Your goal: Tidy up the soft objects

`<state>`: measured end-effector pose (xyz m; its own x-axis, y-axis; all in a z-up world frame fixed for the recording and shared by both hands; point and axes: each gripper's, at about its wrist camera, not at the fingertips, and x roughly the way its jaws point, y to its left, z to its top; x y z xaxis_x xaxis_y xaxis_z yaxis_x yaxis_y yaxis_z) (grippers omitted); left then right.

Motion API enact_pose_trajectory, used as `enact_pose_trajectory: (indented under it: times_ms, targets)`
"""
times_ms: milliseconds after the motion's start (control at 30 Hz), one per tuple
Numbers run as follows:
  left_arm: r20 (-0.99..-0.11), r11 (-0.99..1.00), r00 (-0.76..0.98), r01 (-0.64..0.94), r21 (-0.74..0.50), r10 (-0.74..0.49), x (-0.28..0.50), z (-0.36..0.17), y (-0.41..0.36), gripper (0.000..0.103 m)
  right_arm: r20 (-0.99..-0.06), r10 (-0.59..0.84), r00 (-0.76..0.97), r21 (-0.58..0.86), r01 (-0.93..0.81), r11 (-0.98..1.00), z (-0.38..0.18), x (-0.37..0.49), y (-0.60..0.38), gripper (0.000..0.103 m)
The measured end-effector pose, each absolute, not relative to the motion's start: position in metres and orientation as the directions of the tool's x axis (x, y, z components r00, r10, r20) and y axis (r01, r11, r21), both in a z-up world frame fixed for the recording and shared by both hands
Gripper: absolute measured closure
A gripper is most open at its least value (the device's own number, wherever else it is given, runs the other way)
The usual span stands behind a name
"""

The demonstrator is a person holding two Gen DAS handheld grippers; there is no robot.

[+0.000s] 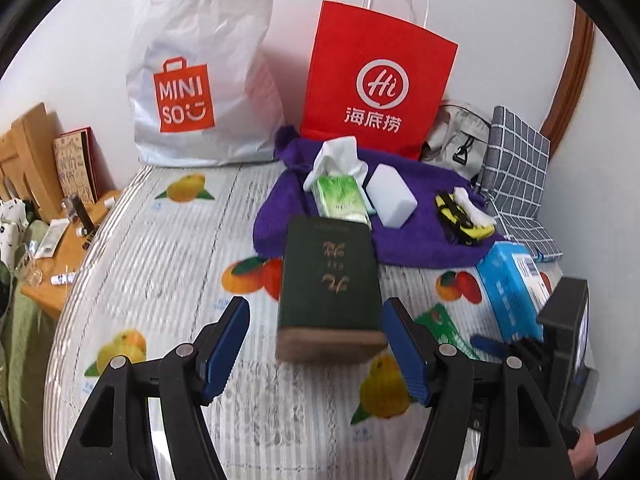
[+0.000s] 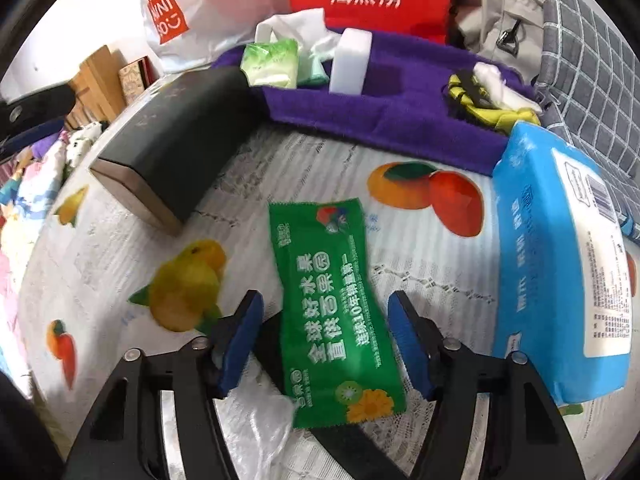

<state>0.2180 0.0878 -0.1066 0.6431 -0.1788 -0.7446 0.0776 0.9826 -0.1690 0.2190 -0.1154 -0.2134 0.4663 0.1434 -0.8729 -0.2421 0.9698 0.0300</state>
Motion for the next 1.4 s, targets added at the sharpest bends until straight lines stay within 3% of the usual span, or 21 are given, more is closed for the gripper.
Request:
enact_pose_trajectory:
  times_ms: [133,200,333,1000,1200,1400]
  targets:
    - [-0.744,0.978,0.637,0.084,-0.193,-0.201,0.208,-0.11,0.092,0.036,-0.858,0.118,0.5,-0.002,-0.232,0.973,-0.214,0.22,-0.113,0.043]
    - [-0.746,0.976,0.632,0.086,-0.199,-0.208,0.204,-0.112,0.095,0.036,-0.856,0.132,0.499,0.015,-0.232,0.973,-0.212,0.223,-0.115,0.068]
    - [-0.758,0.978,0.621,0.077,-0.195,-0.2,0.19,-0.116,0.099,0.036,-0.861,0.181,0.476,0.089,-0.21,0.974,-0.204,0.232,-0.123,0.079]
    - [-0.841,0.958,0.46,0.127,-0.256,-0.286,0.133,-0.166,0.052,0.036,-0.736,0.171,0.654,0.105,-0.14,0.985,-0.137,0.138,-0.163,0.079]
    - [-0.846,0.941,0.412,0.172,-0.291,-0.337,0.126,-0.177,0.024,0.036,-0.738,0.123,0.663,0.058,-0.119,0.991,-0.141,0.107,-0.184,0.079]
    - [-0.869,0.961,0.414,0.164,-0.221,-0.271,0.132,-0.189,-0.005,0.036,-0.766,0.087,0.637,0.048,-0.079,0.996,-0.165,0.087,-0.209,0.079]
